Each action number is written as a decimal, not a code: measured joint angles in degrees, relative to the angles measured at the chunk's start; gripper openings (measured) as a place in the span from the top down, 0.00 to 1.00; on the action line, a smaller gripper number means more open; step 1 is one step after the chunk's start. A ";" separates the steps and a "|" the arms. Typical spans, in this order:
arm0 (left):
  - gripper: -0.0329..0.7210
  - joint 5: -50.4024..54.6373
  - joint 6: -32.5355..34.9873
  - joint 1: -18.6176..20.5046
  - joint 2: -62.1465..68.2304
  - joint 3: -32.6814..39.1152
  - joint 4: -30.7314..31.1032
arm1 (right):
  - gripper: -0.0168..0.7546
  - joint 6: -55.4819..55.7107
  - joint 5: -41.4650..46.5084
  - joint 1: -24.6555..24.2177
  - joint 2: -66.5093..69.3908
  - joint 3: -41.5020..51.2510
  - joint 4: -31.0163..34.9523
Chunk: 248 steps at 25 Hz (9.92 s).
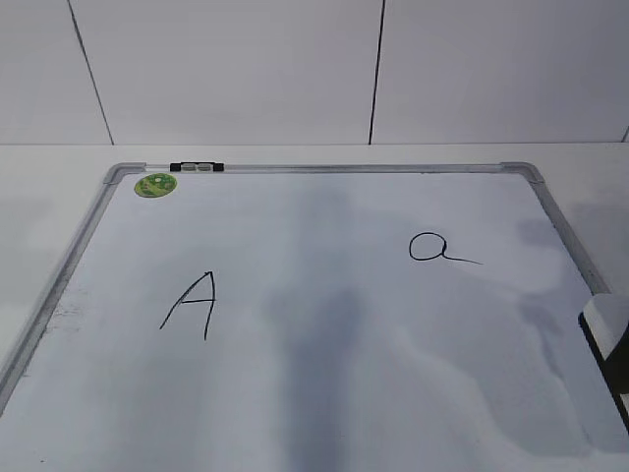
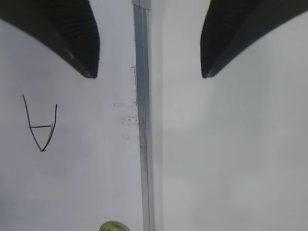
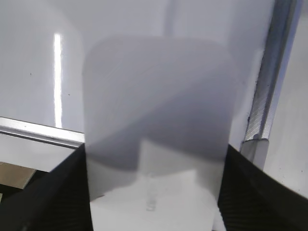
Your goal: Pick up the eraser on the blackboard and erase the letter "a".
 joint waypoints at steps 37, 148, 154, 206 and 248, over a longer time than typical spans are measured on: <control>0.49 12.83 11.83 0.00 57.81 -30.52 -6.24 | 0.24 0.00 0.15 0.00 0.00 0.00 0.00; 0.92 10.80 11.69 0.10 68.75 -34.42 -7.61 | 0.24 2.54 6.53 19.94 56.09 -57.90 -9.74; 0.92 10.80 11.69 0.10 68.75 -34.42 -7.50 | 0.24 3.36 6.53 21.63 56.31 -58.09 -11.39; 0.92 10.80 11.69 0.10 68.84 -34.51 -7.62 | 0.24 4.13 6.83 19.07 52.49 -57.52 -8.83; 0.92 10.80 11.69 0.10 68.84 -34.51 -7.62 | 0.24 8.15 2.98 -0.07 33.18 -33.60 -12.46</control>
